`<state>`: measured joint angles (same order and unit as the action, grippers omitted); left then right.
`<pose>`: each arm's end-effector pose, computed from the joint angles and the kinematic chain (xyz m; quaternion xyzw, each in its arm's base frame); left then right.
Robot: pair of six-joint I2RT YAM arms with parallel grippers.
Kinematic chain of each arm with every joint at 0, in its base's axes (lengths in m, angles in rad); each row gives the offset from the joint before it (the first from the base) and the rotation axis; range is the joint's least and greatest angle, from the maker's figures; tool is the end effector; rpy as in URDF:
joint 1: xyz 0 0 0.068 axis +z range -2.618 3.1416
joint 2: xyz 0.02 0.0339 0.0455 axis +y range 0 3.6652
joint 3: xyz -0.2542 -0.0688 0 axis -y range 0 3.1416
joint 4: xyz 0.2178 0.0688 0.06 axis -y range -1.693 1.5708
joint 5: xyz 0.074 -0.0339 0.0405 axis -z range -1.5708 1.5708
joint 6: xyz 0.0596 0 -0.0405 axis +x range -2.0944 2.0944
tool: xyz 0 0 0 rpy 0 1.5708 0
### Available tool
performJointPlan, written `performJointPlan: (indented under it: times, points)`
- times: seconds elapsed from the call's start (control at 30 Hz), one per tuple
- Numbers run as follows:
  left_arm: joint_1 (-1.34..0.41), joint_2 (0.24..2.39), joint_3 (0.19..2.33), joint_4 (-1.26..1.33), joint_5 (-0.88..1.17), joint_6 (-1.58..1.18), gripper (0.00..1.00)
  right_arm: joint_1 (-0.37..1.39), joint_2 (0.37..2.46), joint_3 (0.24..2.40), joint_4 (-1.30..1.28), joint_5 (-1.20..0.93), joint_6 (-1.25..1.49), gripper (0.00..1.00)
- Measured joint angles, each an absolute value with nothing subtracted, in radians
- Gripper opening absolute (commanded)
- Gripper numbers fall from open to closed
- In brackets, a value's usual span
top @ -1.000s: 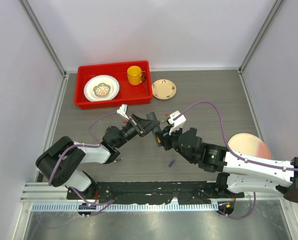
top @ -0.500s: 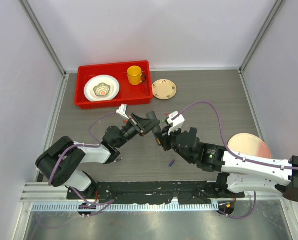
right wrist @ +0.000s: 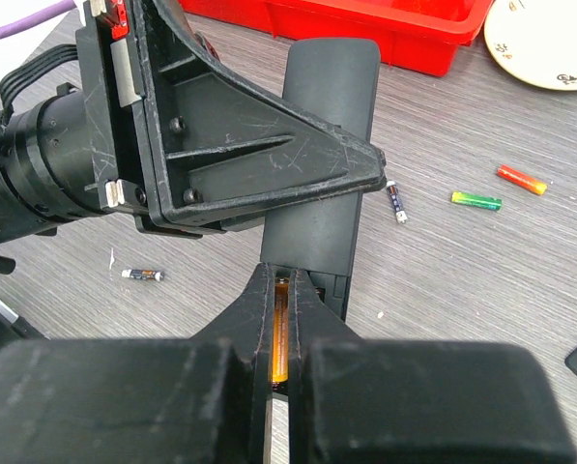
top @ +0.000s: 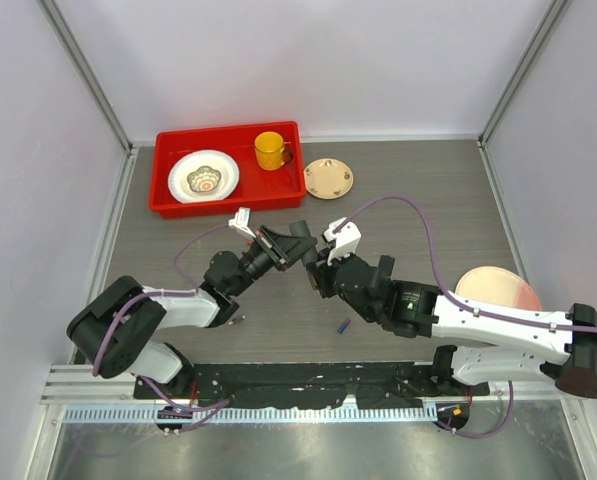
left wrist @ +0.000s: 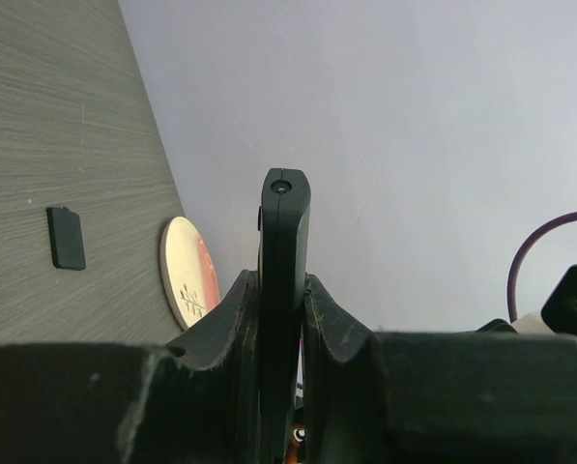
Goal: Load the batteries into the remote control
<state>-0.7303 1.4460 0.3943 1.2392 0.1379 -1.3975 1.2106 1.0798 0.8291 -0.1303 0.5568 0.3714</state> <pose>0.2025 -0.1924 0.2312 -0.1582 0.6186 -0.6931 0.3346 0.1147 0.2151 0.2954 -0.1838 0.7900 0.2231 0.5407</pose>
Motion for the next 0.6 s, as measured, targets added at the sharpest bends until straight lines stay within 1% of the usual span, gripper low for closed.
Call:
performJointPlan:
  times: [0.1,0.27,0.43,0.6]
  points:
    - [-0.730,1.442,0.394,1.228,0.132,-1.393,0.00,1.211,1.087,0.835,-0.138,0.562,0.377,0.02]
    - [-0.730,1.433,0.392,1.221,0.131,-1.383,0.00,1.211,1.093,0.843,-0.154,0.567,0.394,0.11]
    - [-0.730,1.433,0.390,1.222,0.131,-1.383,0.00,1.211,1.093,0.847,-0.160,0.569,0.403,0.15]
    - [-0.731,1.433,0.390,1.222,0.131,-1.384,0.00,1.213,1.093,0.851,-0.167,0.572,0.411,0.22]
